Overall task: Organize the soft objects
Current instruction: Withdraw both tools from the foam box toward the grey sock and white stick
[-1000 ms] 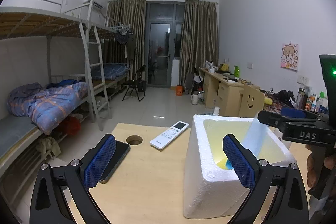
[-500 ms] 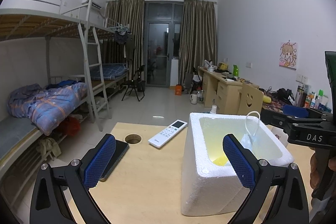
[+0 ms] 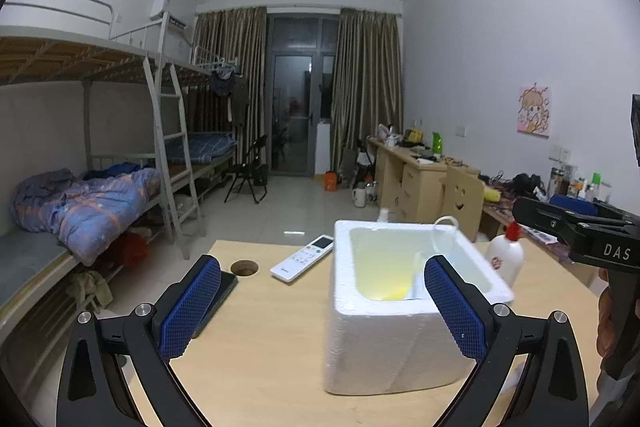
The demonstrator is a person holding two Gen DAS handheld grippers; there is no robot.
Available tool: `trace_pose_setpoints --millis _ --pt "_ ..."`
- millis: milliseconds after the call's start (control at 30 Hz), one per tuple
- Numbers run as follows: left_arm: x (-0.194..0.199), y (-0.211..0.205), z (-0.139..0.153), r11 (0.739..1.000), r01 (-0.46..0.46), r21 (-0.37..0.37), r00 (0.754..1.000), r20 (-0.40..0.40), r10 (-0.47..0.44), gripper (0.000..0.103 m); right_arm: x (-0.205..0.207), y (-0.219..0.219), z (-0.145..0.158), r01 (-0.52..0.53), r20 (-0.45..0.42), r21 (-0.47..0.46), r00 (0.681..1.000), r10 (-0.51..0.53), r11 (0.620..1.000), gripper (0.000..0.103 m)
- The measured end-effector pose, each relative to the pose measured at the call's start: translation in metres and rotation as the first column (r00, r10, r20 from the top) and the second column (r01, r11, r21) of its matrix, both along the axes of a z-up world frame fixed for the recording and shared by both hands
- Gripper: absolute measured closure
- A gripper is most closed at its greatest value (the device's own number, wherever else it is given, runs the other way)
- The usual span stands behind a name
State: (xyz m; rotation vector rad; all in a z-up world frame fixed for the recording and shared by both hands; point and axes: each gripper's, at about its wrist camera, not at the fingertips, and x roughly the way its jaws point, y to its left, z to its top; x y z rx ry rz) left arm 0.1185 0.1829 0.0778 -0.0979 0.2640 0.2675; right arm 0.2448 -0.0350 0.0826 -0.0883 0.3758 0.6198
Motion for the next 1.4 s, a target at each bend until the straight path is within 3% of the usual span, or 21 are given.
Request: trace_pose_setpoints --millis 133,800,1100,1400 --pt "-0.022 -0.015 0.006 1.0 0.014 0.011 1.0 0.025 -0.014 0.001 -0.022 -0.02 0.008 0.008 0.031 0.031 0.999 -0.009 0.999 0.0" --pt "-0.1 -0.098 0.034 0.99 0.129 0.062 0.987 0.091 -0.134 0.0 -0.102 -0.098 0.022 0.105 0.145 0.085 0.983 -0.117 0.991 0.0" --pt "-0.104 -0.11 0.024 0.982 0.185 0.032 0.977 0.1 -0.187 0.0 -0.121 -0.123 0.007 0.137 0.172 0.107 0.973 -0.154 0.985 0.0" --pt "-0.098 -0.12 -0.006 0.973 0.232 0.012 0.964 0.13 -0.232 0.0 -0.128 -0.136 -0.024 0.145 0.181 0.123 0.969 -0.166 0.982 0.0"
